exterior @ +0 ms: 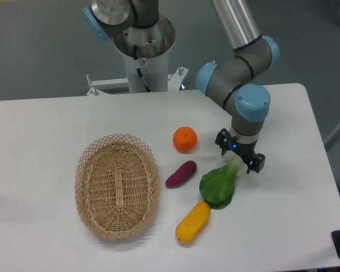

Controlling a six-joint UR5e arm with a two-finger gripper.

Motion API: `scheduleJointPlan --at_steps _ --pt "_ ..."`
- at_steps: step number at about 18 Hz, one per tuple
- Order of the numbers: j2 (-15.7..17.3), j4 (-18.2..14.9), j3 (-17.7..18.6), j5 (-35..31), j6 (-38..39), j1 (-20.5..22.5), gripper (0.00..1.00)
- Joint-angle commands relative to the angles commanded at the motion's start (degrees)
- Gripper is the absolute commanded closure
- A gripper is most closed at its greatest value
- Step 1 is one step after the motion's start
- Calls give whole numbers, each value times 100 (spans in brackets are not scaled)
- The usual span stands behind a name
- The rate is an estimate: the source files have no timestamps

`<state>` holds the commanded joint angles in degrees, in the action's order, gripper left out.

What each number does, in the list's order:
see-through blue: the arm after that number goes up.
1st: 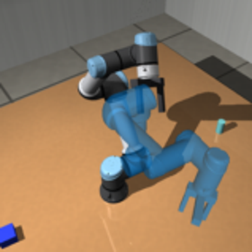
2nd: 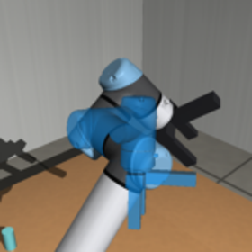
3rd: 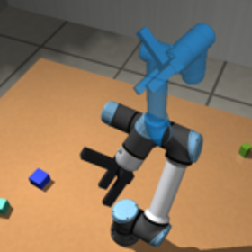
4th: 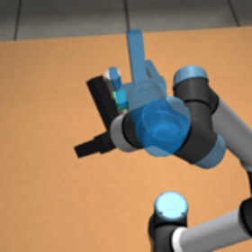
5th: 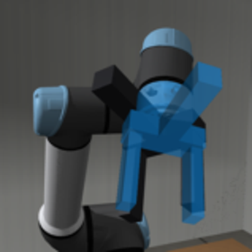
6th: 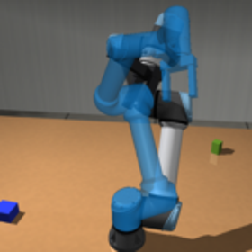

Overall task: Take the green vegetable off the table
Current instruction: 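Close the gripper on the bok choy's white stem, then lift the bok choy up off the table, moving toward the basket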

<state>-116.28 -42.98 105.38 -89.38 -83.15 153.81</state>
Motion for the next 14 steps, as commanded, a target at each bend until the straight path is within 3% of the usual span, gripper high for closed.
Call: scheduleJointPlan --at_steps 2,6,14 --pt "9 0 0 9 9 0 42" --pt "44 0 -9 9 9 9 58" --pt "132 -9 -88 44 -17 44 64"
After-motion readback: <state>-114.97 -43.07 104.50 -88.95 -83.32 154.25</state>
